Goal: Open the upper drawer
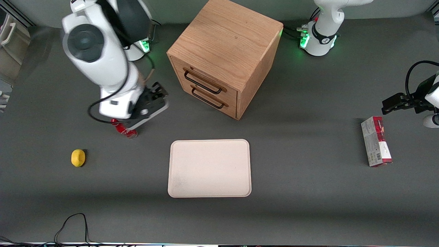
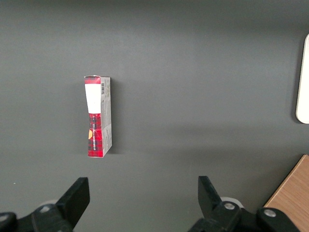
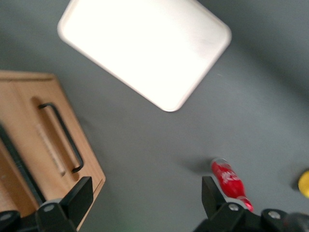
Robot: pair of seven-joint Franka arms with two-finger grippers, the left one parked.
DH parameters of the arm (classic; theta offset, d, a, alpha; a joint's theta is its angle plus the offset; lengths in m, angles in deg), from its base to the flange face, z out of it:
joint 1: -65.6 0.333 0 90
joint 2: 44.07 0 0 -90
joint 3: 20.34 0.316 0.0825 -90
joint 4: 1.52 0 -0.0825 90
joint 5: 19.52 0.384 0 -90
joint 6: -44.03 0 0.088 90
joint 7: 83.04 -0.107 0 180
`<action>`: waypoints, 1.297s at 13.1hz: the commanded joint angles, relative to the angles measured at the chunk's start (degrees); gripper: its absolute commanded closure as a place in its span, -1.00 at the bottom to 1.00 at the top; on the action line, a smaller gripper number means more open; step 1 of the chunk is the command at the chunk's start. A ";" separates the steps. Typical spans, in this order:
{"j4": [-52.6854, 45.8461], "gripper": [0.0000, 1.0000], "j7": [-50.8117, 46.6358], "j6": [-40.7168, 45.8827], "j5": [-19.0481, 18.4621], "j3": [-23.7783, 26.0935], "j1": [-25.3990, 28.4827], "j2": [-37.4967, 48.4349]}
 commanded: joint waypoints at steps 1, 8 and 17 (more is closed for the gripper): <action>0.17 -1.00 3.35 0.00 0.65 -0.78 5.03 -0.69; 10.08 -1.00 9.15 -6.84 2.22 -0.78 9.71 4.92; 15.74 -1.00 15.92 -8.09 11.46 -1.31 9.54 8.19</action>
